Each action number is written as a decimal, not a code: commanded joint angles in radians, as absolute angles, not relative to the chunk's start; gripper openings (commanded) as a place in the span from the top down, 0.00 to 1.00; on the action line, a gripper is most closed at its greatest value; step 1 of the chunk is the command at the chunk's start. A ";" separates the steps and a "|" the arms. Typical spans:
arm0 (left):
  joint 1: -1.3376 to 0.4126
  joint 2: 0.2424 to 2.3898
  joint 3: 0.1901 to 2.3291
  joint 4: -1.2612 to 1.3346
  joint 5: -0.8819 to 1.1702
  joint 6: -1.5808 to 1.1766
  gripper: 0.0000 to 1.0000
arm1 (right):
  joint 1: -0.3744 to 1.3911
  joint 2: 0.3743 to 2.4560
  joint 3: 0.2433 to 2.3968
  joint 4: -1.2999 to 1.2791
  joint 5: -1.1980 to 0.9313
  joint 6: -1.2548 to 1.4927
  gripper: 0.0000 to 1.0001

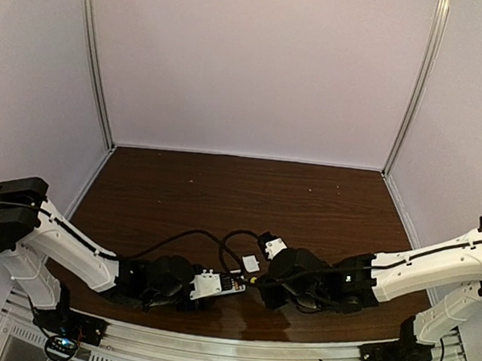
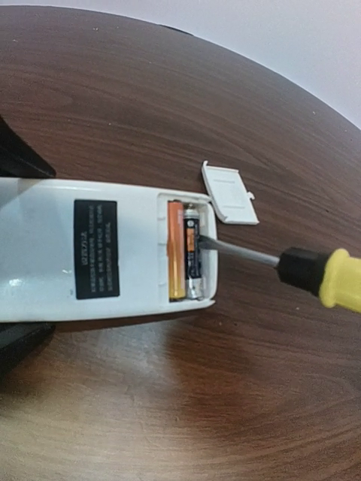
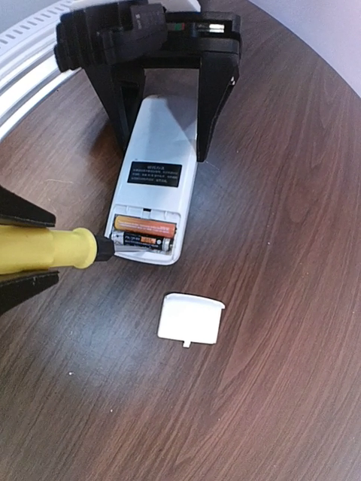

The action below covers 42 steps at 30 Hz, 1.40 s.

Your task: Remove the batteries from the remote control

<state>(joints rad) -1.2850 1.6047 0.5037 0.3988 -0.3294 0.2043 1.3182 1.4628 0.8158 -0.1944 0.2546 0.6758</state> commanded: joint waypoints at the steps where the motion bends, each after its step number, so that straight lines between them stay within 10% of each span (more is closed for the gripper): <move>1: -1.308 1.616 0.538 0.497 -0.229 0.236 1.00 | 1.290 1.561 0.804 -0.162 0.141 0.638 1.00; 42: -1.307 1.624 0.526 0.526 -0.225 0.253 1.00 | 1.022 1.352 0.571 -0.015 -0.165 0.531 1.00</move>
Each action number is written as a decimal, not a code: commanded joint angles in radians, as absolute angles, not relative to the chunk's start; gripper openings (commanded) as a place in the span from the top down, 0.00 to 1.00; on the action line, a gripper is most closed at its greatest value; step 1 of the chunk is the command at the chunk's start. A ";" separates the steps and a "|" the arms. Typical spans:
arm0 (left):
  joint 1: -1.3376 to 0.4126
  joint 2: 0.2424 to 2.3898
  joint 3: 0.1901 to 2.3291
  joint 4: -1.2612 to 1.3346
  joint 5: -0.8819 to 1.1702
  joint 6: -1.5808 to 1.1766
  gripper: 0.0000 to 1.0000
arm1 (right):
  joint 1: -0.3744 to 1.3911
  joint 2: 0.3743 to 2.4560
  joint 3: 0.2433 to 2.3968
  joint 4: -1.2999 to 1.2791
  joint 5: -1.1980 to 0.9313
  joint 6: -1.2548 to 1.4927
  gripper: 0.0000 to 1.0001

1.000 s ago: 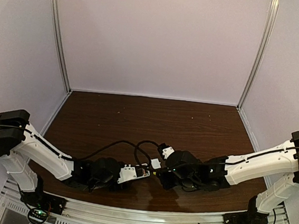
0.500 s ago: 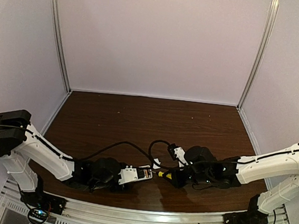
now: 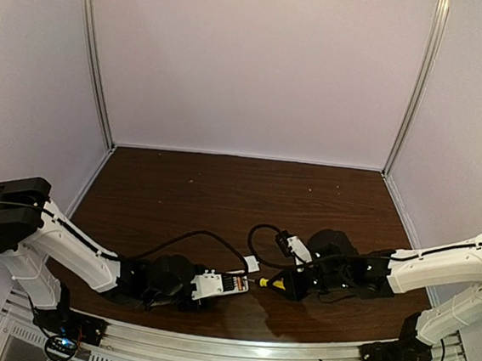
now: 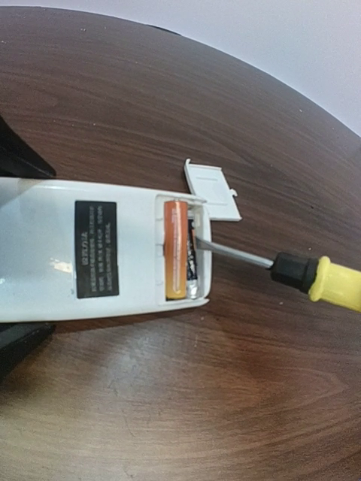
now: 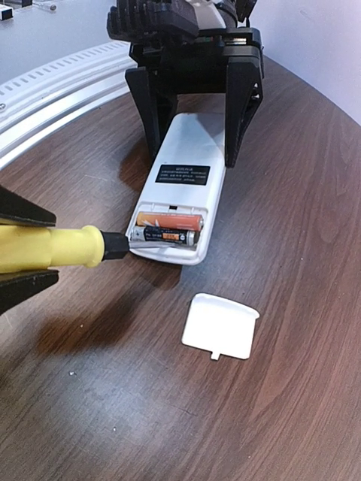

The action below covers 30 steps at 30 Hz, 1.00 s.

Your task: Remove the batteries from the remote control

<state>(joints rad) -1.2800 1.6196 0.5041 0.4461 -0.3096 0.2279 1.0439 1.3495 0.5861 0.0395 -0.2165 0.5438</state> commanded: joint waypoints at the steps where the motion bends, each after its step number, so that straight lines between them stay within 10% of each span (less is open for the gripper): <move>1: -1.308 1.624 0.526 0.526 -0.227 0.253 1.00 | 1.021 1.352 0.576 -0.023 -0.157 0.533 1.00; 30: -1.284 1.647 0.537 0.519 -0.230 0.233 1.00 | 1.100 1.230 0.721 -0.325 0.044 0.549 1.00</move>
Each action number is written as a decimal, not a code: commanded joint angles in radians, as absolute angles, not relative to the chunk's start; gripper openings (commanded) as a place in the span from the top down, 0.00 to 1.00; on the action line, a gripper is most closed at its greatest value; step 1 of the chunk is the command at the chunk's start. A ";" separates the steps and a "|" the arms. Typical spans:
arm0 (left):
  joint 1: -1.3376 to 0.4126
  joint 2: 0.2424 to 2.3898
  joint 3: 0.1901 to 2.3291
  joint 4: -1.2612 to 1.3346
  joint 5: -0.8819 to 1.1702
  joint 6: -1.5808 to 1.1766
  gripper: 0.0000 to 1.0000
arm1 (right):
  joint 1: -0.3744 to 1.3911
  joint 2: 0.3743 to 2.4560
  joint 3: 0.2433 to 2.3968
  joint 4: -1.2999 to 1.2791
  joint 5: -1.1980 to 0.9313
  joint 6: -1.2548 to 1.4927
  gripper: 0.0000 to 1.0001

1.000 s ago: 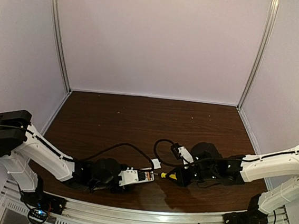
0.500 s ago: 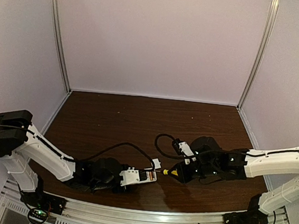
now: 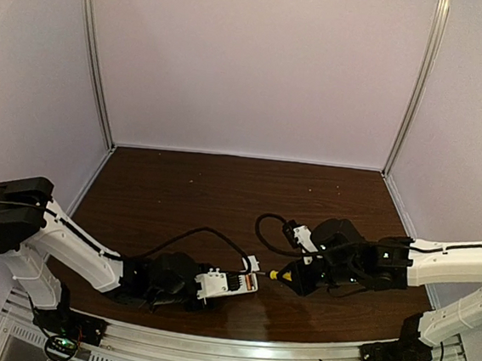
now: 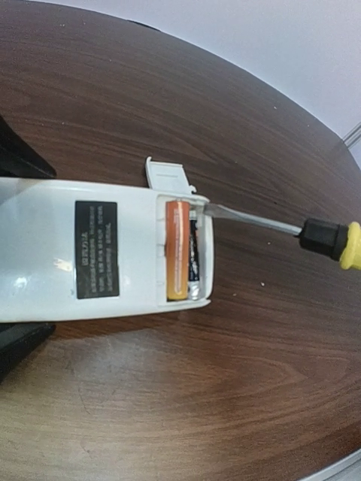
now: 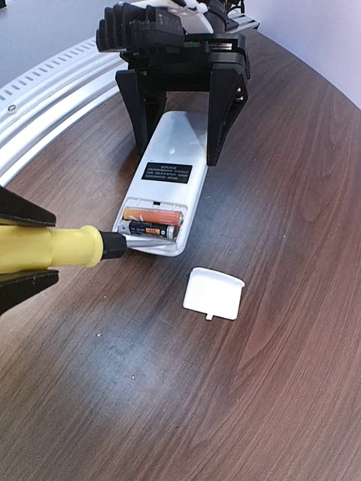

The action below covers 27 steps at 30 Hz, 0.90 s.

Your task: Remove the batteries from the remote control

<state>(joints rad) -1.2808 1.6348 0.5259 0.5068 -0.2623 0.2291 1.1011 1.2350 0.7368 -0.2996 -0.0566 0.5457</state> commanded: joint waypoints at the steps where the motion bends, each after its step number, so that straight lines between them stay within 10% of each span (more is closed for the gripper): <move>1: -1.283 1.649 0.538 0.517 -0.229 0.233 1.00 | 1.100 1.231 0.722 -0.324 0.049 0.549 1.00; 27: -1.278 1.651 0.533 0.528 -0.261 0.230 1.00 | 1.105 1.250 0.692 -0.243 -0.046 0.483 1.00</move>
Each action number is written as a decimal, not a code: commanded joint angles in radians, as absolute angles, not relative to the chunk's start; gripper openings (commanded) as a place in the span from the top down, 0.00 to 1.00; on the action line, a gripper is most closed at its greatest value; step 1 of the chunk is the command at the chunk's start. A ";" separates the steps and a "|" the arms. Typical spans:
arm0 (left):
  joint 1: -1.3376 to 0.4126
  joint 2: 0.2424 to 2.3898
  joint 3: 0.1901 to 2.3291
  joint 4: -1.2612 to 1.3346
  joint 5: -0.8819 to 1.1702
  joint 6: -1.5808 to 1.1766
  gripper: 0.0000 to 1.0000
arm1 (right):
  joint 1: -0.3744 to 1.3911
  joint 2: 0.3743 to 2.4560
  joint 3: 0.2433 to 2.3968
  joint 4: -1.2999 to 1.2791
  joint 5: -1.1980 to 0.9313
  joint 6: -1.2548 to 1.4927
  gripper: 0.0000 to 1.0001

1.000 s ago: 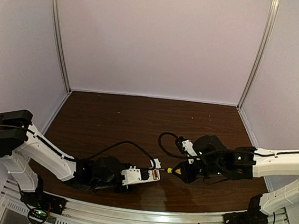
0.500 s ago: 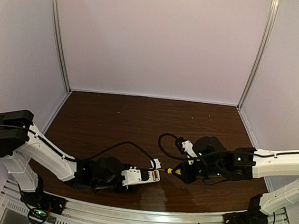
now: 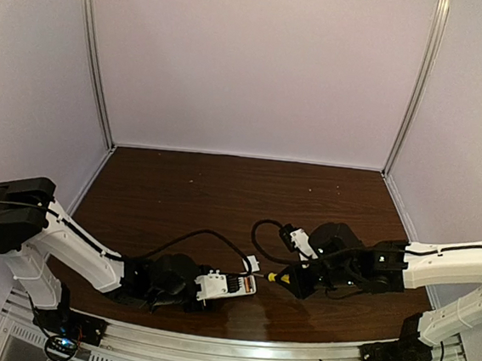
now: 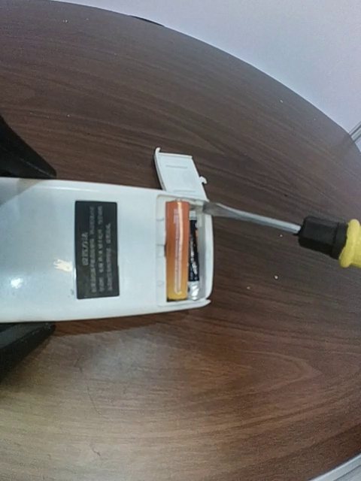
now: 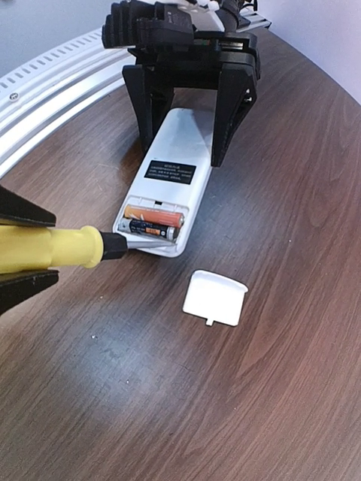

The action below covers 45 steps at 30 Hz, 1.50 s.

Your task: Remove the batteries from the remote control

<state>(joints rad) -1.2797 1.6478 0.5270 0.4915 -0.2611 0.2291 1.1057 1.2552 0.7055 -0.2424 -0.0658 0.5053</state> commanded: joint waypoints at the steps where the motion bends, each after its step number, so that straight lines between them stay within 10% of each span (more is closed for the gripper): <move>1: -1.278 1.648 0.532 0.528 -0.264 0.229 1.00 | 1.106 1.239 0.694 -0.255 -0.037 0.482 1.00; 15: -1.276 1.620 0.513 0.545 -0.280 0.235 1.00 | 1.110 1.030 0.654 -0.334 -0.027 0.459 1.00; 45: -1.276 1.617 0.489 0.584 -0.319 0.259 1.00 | 1.125 1.248 0.740 -0.192 -0.114 0.351 1.00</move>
